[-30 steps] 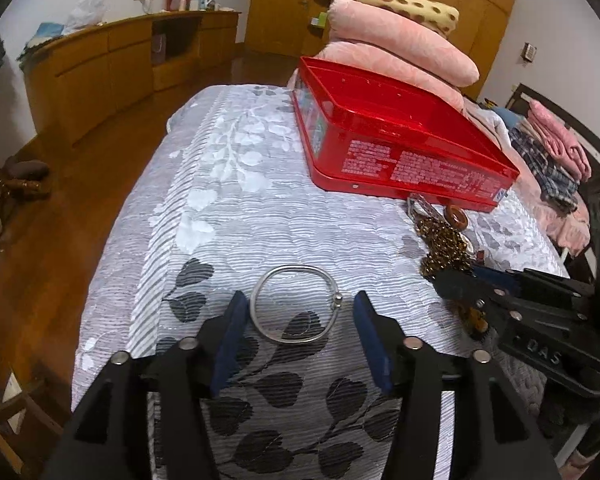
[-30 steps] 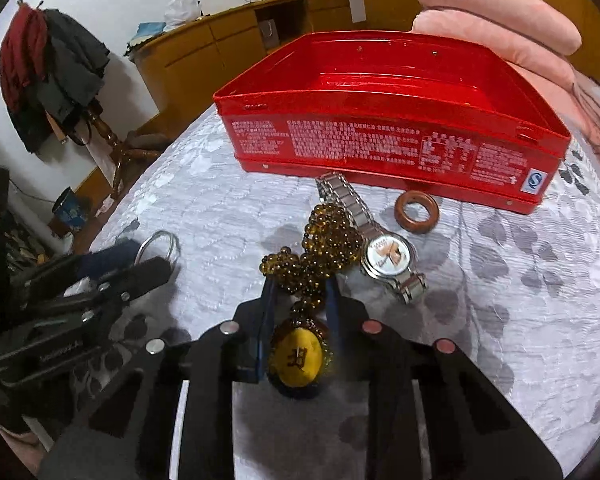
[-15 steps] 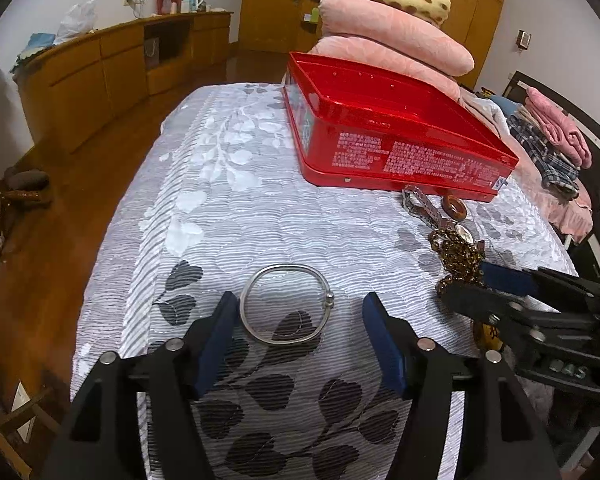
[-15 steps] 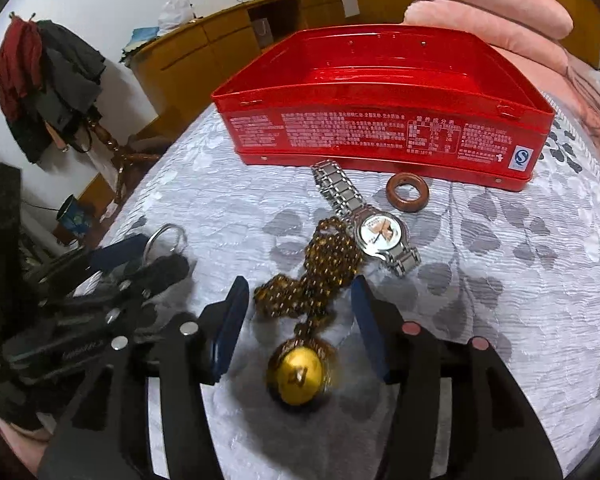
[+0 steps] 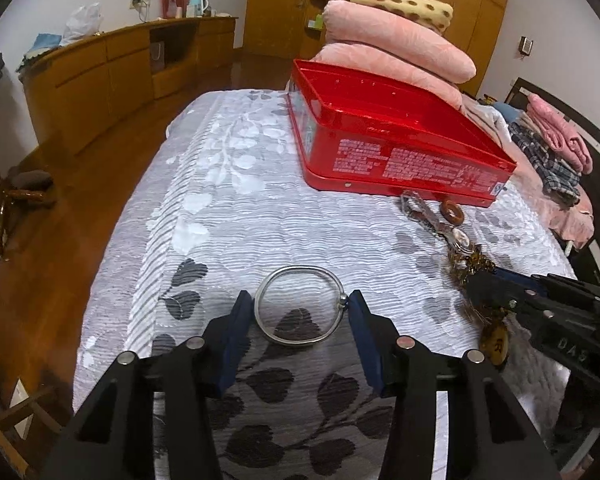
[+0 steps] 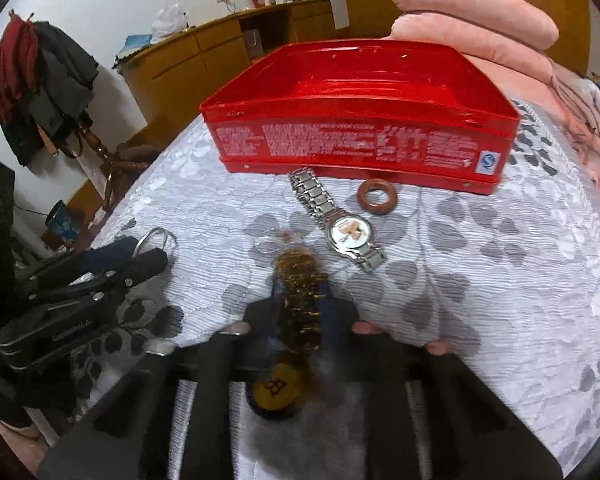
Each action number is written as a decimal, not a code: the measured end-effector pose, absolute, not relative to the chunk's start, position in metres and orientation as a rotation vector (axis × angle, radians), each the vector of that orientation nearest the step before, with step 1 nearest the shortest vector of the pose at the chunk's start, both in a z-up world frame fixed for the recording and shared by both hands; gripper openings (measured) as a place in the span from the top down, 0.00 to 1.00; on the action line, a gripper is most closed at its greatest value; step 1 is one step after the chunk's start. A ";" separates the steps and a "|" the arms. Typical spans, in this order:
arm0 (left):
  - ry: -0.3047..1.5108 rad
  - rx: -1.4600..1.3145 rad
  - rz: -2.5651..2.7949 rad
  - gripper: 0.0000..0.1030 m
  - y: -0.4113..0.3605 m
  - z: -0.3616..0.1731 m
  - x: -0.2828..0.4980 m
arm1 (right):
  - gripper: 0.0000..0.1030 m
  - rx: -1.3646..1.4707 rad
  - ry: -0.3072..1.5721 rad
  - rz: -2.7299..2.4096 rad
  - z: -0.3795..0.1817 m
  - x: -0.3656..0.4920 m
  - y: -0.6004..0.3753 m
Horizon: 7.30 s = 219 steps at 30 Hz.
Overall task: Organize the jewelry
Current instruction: 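Lift the bangle and amber necklace off the bedspread toward the red tin, then lower the bangle and necklace into the red tin and open both grippers, then move both open grippers back toward the silver watch and wooden ring, then grasp the silver wristwatch with the right gripper while the left gripper grasps the wooden ring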
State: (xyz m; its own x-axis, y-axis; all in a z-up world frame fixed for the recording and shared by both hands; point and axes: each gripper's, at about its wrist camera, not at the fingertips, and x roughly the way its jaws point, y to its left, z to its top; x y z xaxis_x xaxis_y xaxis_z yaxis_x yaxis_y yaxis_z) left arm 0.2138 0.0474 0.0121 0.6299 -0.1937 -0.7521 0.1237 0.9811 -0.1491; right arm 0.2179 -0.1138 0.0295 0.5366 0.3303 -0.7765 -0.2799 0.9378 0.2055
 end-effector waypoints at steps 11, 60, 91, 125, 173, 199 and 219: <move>0.873 -0.084 -0.208 0.52 0.035 0.011 0.212 | 0.64 0.068 0.957 0.370 0.027 0.211 -0.119; 0.647 -0.053 -0.268 0.52 -0.003 0.094 0.226 | 0.81 0.051 0.712 0.338 0.117 0.209 -0.147; 0.611 -0.056 -0.217 0.52 -0.026 0.106 0.341 | 0.81 0.106 0.700 0.294 0.131 0.326 -0.163; 0.646 -0.048 -0.138 0.08 0.015 0.065 0.239 | 0.18 0.060 0.730 0.231 0.072 0.229 -0.179; 0.789 -0.044 -0.105 0.08 0.024 0.026 0.241 | 0.71 -0.030 0.943 0.361 0.018 0.250 -0.124; 0.825 -0.002 -0.278 0.18 -0.074 0.024 0.274 | 0.71 0.120 0.853 0.221 0.048 0.218 -0.223; 0.900 -0.026 -0.269 0.72 -0.088 0.009 0.299 | 0.71 0.160 0.862 0.264 0.037 0.225 -0.232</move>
State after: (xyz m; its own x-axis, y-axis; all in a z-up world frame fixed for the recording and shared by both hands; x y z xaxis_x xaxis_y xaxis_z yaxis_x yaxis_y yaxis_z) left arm 0.2991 -0.0879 0.0087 0.5902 -0.2423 -0.7700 0.2204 0.9660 -0.1351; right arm 0.2252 -0.2318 0.0371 0.6215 0.2927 -0.7267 -0.1642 0.9556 0.2445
